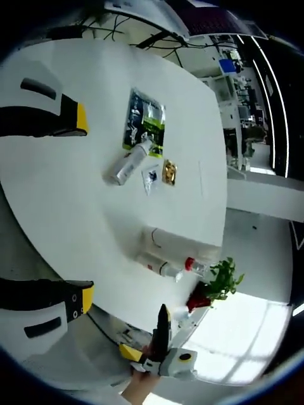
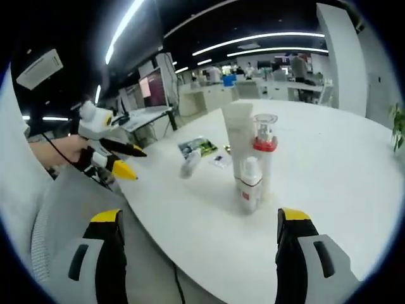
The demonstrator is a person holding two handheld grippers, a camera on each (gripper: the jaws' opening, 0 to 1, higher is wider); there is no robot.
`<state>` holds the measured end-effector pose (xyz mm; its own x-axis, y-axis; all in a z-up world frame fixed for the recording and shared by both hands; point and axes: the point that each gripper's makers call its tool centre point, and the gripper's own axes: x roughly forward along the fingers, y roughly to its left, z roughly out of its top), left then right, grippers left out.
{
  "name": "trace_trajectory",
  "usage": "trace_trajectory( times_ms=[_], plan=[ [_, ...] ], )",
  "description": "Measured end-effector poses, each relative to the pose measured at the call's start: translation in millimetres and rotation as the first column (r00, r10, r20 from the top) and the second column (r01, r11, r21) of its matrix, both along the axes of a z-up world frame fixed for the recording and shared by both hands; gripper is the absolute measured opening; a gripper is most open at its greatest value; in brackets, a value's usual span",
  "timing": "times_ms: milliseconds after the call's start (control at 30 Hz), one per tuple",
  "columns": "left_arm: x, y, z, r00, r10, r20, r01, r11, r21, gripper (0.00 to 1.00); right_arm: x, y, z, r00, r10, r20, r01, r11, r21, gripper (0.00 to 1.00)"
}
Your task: Arrange the skincare products in the storage area until every visible bottle or jar stands upright without overlapping.
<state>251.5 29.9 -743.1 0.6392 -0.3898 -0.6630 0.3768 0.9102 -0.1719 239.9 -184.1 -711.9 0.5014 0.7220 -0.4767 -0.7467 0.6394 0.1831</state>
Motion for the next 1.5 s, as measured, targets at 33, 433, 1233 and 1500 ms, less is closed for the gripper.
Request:
trace_trajectory(
  times_ms=[33, 433, 1233, 1500],
  plan=[
    [1.8, -0.2, -1.7, 1.0, 0.004, -0.014, -0.004, 1.0, 0.01, 0.91, -0.1, -0.1, 0.1, 1.0, -0.004, -0.005, 0.004, 1.0, 0.006, 0.99],
    [49.7, 4.4, -37.9, 0.992, 0.069, -0.105, -0.063, 0.996, 0.063, 0.8, -1.2, -2.2, -5.9, 1.0, -0.016, -0.027, 0.016, 1.0, -0.019, 0.99],
    [93.8, 14.2, -80.3, 0.908, 0.148, -0.391, -0.077, 0.979, 0.19, 0.49, -3.6, -2.9, -13.9, 0.998, -0.014, -0.065, 0.012, 0.999, -0.036, 0.96],
    [103.9, 18.8, -81.7, 0.905, 0.153, -0.396, -0.062, 0.97, 0.234, 0.36, -1.8, -5.1, -14.1, 0.997, -0.026, -0.068, 0.024, 0.999, -0.031, 0.95]
  ],
)
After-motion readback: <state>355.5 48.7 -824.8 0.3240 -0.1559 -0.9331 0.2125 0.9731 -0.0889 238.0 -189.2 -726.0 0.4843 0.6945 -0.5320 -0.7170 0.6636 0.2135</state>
